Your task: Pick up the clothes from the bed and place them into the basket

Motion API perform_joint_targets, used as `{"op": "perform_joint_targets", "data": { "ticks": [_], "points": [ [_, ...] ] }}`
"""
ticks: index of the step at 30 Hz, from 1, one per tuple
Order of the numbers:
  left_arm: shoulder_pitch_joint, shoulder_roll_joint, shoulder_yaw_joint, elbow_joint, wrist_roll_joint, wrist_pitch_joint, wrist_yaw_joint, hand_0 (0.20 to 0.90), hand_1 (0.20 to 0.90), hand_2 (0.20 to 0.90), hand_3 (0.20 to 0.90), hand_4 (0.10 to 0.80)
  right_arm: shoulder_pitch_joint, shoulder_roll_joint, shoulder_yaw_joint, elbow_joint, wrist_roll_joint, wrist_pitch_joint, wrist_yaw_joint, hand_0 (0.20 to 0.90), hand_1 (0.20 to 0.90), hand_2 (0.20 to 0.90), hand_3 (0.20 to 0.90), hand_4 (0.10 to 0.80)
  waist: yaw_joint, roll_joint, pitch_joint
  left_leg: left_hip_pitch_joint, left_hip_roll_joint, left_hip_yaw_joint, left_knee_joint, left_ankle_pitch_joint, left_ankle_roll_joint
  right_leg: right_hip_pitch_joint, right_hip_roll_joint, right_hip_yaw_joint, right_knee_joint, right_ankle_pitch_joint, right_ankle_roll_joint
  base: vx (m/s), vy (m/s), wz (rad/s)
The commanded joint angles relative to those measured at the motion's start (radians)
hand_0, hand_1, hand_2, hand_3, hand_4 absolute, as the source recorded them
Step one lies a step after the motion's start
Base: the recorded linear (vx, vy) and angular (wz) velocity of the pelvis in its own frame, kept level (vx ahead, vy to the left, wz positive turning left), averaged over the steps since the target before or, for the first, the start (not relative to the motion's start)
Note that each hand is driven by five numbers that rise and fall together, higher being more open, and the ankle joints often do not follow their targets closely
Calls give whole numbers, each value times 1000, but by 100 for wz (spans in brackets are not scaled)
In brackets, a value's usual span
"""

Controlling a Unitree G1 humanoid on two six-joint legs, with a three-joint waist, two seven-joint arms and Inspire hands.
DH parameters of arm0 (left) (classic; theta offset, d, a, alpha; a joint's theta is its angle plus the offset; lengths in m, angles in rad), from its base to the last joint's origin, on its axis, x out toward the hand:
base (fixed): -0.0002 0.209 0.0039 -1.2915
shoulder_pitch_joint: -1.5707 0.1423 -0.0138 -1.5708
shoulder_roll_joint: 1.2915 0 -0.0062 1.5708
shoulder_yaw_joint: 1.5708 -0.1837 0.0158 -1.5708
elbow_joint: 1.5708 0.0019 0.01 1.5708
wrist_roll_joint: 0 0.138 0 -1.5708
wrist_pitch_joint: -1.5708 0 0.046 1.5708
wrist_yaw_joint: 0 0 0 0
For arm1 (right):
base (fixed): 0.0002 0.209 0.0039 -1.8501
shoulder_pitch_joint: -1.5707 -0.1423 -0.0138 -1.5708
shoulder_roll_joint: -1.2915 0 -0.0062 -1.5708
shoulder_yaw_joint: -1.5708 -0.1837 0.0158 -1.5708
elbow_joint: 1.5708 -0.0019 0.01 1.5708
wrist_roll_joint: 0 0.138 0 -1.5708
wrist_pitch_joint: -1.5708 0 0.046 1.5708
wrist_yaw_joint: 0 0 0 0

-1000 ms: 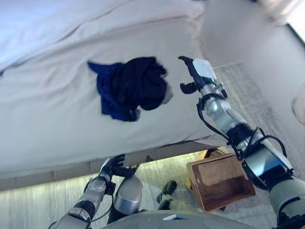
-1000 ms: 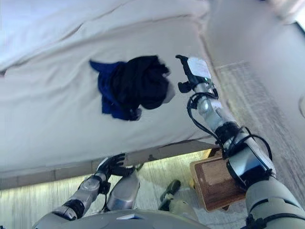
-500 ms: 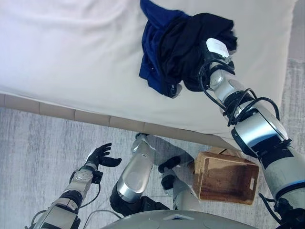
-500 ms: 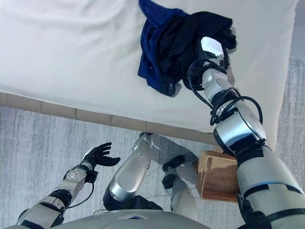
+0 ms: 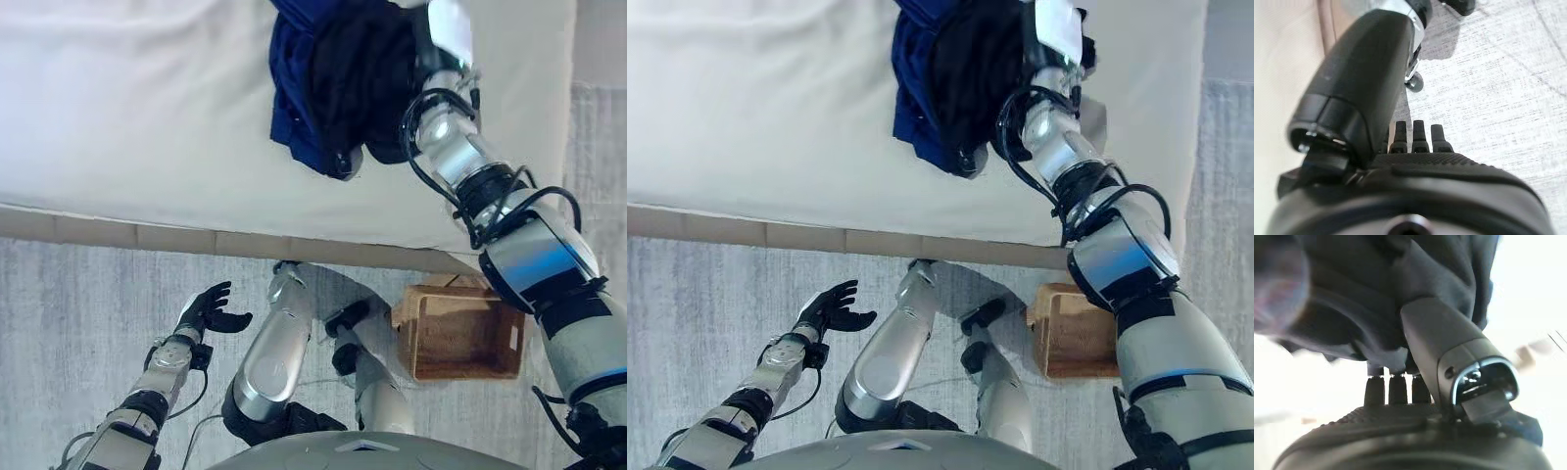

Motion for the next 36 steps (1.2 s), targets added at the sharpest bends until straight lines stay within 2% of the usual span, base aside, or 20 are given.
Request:
{"op": "perform_joint_targets", "data": {
  "ticks": [1,7,12,18,29,36],
  "points": [
    [114,18,7,26,32,-33,15,900,900,900,900,800,-112,-132,-89,-180,-48,-45,-195,300,300,300,200,100,-27,-19,-42,176,17,76,-131,-70,90,65,-25,32,106,21,20,111,-41,-20],
    [175,-9,10,50,122,8,8,900,900,900,900,800,26,-277,-259,-475,-63,24,-226,300,300,300,200,100,-127,-11,-183,332,37,123,-236,-71,86,164,14,91,12,-5,21,137,-26,-24],
    [182,-42,-22,100,175,33,-2,900,900,900,900,800,83,-370,-302,-575,-79,83,-213,300,300,300,200,100,-211,11,-292,410,39,176,-293,-62,85,209,28,134,-53,-5,16,67,4,-28],
    [159,-83,-69,105,226,95,-18,900,900,900,900,800,94,-493,-321,-593,-84,126,-177,300,300,300,200,100,-296,38,-391,492,45,244,-317,-73,76,262,44,185,-89,-12,-2,63,-12,-37],
    [110,-115,-102,96,238,154,-60,900,900,900,900,800,80,-602,-319,-565,-63,131,-165,300,300,300,200,100,-372,51,-456,558,49,303,-341,-78,66,311,65,231,-119,-19,-17,-9,-38,-23],
    [122,-125,-107,116,275,189,-86,900,900,900,900,800,168,-634,-398,-573,-74,121,-162,300,300,300,200,100,-423,60,-470,584,58,347,-330,-97,63,324,79,274,-132,-20,-25,-9,-58,-25]
  ]
}}
